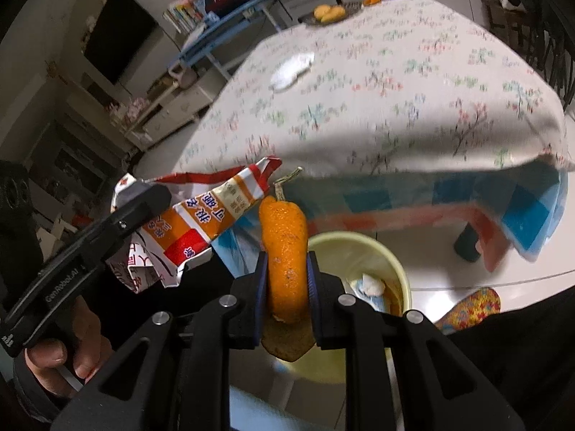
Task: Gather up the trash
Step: 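Open the left gripper to drop the snack bag into the bucket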
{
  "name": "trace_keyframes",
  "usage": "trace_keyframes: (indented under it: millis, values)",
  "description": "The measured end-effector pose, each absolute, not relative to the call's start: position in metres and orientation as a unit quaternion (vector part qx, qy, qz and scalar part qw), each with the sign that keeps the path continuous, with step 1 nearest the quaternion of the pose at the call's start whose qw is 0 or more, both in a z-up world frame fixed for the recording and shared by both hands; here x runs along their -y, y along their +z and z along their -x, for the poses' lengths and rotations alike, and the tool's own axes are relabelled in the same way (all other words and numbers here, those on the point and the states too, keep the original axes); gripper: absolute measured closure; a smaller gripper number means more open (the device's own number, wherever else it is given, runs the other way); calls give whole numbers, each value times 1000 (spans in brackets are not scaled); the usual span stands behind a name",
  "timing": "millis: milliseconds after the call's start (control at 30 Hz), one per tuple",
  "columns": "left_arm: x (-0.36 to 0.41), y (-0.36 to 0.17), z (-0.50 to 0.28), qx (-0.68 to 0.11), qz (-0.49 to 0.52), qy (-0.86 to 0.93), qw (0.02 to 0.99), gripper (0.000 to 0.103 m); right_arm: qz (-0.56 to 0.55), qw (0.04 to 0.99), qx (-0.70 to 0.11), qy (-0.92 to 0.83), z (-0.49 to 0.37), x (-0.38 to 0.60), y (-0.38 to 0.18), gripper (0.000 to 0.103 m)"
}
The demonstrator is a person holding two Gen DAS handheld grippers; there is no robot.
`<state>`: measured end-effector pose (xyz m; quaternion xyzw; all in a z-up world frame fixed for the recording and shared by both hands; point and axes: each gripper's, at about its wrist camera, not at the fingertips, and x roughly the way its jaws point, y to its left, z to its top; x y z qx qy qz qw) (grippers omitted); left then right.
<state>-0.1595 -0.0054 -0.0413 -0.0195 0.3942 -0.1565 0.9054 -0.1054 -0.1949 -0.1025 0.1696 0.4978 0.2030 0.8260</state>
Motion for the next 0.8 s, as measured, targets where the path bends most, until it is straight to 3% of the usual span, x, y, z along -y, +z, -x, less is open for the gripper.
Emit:
trace_keyframes:
  millis: [333, 500, 600, 667, 800]
  values:
    - [16, -59, 165, -429, -8, -163, 888, 90, -138, 796, -559, 185, 111, 188, -120, 78]
    - [22, -69, 165, -450, -25, -159, 878, 89, -128, 790, -574, 176, 112, 186, -122, 63]
    - [20, -71, 164, -452, -26, -148, 879, 73, -134, 792, -571, 171, 113, 189, -119, 57]
    - [18, -69, 165, -444, -23, -134, 886, 52, -136, 794, -568, 169, 113, 189, -119, 52]
    - [15, -65, 166, -431, -20, -121, 894, 39, -142, 800, -559, 165, 113, 192, -117, 47]
